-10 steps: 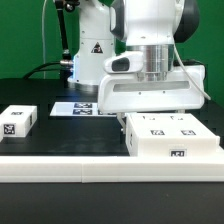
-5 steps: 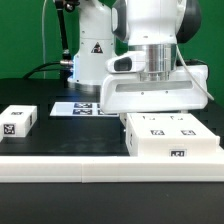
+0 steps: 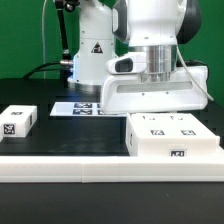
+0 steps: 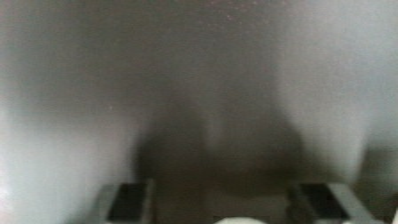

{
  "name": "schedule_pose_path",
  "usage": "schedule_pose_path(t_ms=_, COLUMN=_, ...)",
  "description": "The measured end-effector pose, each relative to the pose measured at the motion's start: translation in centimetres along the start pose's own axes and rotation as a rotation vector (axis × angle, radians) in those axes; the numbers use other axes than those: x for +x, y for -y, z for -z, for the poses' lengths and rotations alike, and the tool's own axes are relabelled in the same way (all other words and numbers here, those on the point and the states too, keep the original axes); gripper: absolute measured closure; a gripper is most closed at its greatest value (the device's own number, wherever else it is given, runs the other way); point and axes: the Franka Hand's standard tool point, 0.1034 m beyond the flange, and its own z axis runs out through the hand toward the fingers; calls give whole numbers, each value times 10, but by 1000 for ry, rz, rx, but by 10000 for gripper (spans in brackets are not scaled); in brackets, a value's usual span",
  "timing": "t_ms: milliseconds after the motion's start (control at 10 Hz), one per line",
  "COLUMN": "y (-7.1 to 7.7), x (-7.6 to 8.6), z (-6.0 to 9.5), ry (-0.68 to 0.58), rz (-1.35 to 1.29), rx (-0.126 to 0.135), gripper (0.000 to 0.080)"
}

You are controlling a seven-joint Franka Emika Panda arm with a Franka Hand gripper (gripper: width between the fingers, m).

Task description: Assemble cabinet

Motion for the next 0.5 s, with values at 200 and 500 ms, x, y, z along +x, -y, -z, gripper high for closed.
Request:
schedule_pose_path(t_ms=200, y=0, x=0, z=0, ry=1, rz=14, rx=0, gripper=600)
schedule_pose_path(t_ms=500, y=0, x=0, z=0, ry=1, rz=15, rx=0, gripper=785)
